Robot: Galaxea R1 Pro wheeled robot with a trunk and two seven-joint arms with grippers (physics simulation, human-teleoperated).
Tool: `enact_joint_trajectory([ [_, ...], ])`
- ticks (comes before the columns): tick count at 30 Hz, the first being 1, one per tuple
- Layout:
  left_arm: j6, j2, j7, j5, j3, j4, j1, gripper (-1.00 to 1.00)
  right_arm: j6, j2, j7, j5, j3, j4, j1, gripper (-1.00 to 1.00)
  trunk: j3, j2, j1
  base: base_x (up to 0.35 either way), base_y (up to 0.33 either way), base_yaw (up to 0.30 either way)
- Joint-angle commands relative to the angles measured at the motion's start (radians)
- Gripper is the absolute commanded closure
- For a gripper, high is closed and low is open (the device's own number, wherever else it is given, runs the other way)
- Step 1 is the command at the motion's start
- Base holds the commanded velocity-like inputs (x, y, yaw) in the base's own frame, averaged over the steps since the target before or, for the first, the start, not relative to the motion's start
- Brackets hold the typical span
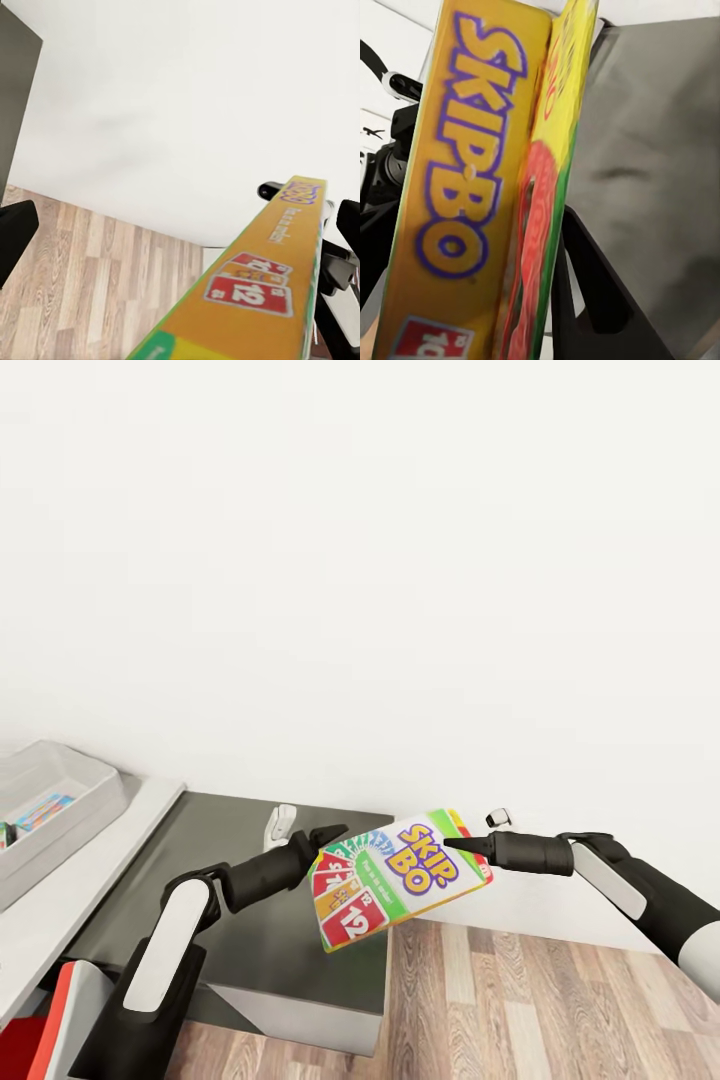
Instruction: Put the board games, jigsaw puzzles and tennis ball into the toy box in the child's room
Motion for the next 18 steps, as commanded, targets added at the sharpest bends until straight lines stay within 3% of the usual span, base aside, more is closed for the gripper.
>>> enact_joint_trajectory([
  [1,0.003,-0.001,0.01,0.015,0.0,-0.001,-0.001,-1.0,0.012,0.0,-0.001,-0.013,0.005,-0.001,-0.001,1.0,0.002,0.006,-0.004,0.0,0.0,0.0],
  [18,0.003,-0.001,0.01,0.015,0.0,-0.001,-0.001,-1.0,0.02,-0.003,-0.002,-0.014,0.003,-0.005,-0.003,1.0,0.055,0.125,-0.069,0.0,0.0,0.0],
])
